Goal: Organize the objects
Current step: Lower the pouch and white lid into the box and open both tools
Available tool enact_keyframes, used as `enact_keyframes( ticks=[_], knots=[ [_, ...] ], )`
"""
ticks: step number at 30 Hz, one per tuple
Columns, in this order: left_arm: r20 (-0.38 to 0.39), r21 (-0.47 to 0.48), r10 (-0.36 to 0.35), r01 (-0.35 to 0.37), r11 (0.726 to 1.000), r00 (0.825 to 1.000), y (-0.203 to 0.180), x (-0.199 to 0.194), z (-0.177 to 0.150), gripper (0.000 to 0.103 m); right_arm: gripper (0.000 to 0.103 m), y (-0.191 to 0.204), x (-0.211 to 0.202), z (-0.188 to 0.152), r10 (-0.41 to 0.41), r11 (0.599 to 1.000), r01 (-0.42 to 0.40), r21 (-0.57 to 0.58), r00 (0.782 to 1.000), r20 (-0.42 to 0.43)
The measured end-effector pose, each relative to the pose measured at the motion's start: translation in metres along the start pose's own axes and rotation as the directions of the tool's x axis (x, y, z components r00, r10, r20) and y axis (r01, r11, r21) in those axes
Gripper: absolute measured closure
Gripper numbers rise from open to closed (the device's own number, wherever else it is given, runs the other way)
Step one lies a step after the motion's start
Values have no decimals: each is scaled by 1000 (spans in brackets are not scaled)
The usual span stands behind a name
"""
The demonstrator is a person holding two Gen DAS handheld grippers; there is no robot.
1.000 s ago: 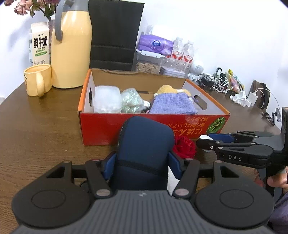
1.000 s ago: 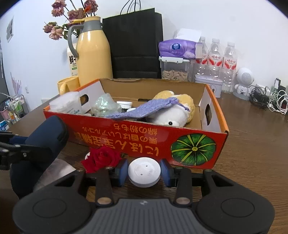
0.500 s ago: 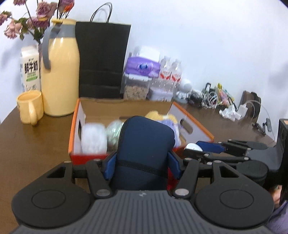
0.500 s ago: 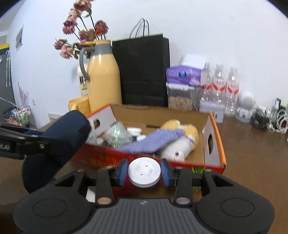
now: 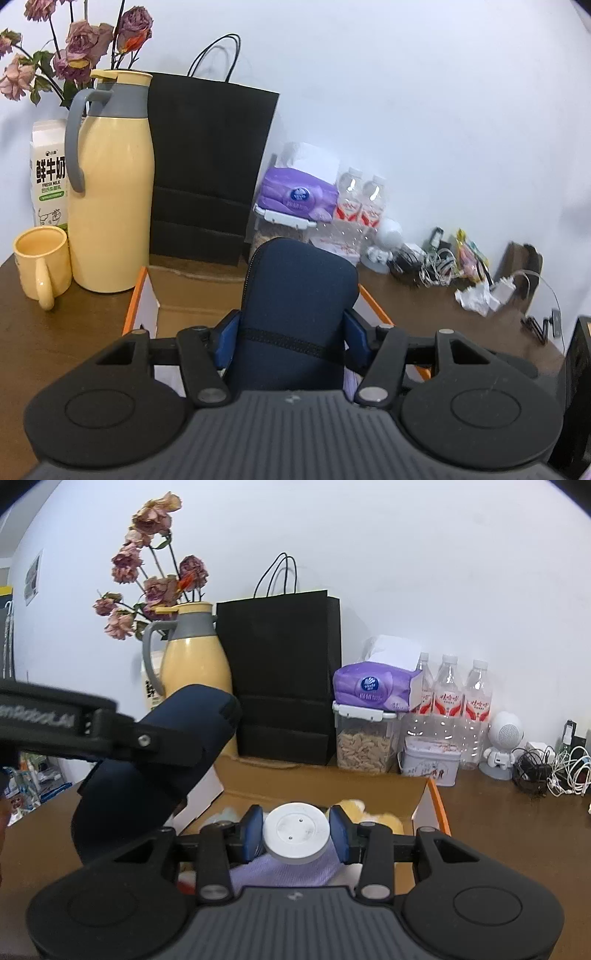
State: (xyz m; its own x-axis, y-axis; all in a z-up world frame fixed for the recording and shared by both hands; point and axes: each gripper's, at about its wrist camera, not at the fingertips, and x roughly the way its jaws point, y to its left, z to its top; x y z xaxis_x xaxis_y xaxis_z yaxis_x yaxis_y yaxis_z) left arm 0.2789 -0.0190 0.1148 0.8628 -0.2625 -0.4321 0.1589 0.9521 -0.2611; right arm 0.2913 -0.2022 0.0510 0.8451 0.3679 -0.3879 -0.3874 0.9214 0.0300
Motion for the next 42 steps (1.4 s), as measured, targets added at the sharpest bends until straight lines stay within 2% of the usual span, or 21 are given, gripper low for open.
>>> enact_keyframes(
  ticks=[6, 14, 20, 23, 24, 25, 26, 27, 28, 29, 31, 32, 42],
  knots=[
    [-30, -58, 56, -58, 997, 998, 8, 43, 5, 43, 65, -10, 28, 7, -23, 999, 23, 25, 1000, -12],
    [-91, -72, 100, -107, 992, 991, 20, 82, -13, 43, 65, -26, 58, -7, -33, 998, 37, 53, 997, -72],
    [-120, -53, 131, -138, 989, 984, 26, 93, -20, 41, 65, -29, 68, -13, -21, 998, 27, 58, 994, -106],
    [-100, -23, 163, -166, 986, 981, 23, 91, -22, 37, 64, -29, 69, -16, -27, 998, 34, 57, 993, -117],
    [-79, -3, 177, -178, 984, 981, 20, 88, -23, 34, 62, -29, 68, -16, -39, 997, 46, 60, 992, -116],
    [-61, 11, 184, -184, 983, 981, 18, 84, -22, 18, 54, -30, 68, -16, -54, 996, 62, 60, 991, -119],
    [-42, 23, 192, -191, 981, 980, 15, 80, -22, 0, 41, -30, 67, -16, -68, 995, 76, 61, 991, -118],
    [-13, 36, 202, -202, 979, 979, 12, 75, -22, 0, 34, -31, 65, -17, -74, 995, 82, 64, 991, -113],
    [9, 51, 216, -217, 975, 976, 9, 71, -21, 0, 19, -32, 64, -17, -80, 994, 88, 66, 991, -110],
    [18, 60, 227, -228, 972, 974, 7, 70, -21, 0, 11, -33, 63, -16, -88, 993, 95, 66, 990, -107],
    [35, 53, 234, -235, 971, 972, 6, 67, -22, 0, 8, -34, 60, -15, -100, 992, 107, 67, 990, -101],
    [36, 46, 232, -233, 971, 972, 7, 66, -21, 0, 1, -35, 61, -14, -103, 991, 111, 71, 989, -104],
    [69, 39, 217, -220, 975, 974, 5, 45, -18, 0, 0, -36, 52, -15, -118, 989, 126, 78, 988, -98]
  ],
)
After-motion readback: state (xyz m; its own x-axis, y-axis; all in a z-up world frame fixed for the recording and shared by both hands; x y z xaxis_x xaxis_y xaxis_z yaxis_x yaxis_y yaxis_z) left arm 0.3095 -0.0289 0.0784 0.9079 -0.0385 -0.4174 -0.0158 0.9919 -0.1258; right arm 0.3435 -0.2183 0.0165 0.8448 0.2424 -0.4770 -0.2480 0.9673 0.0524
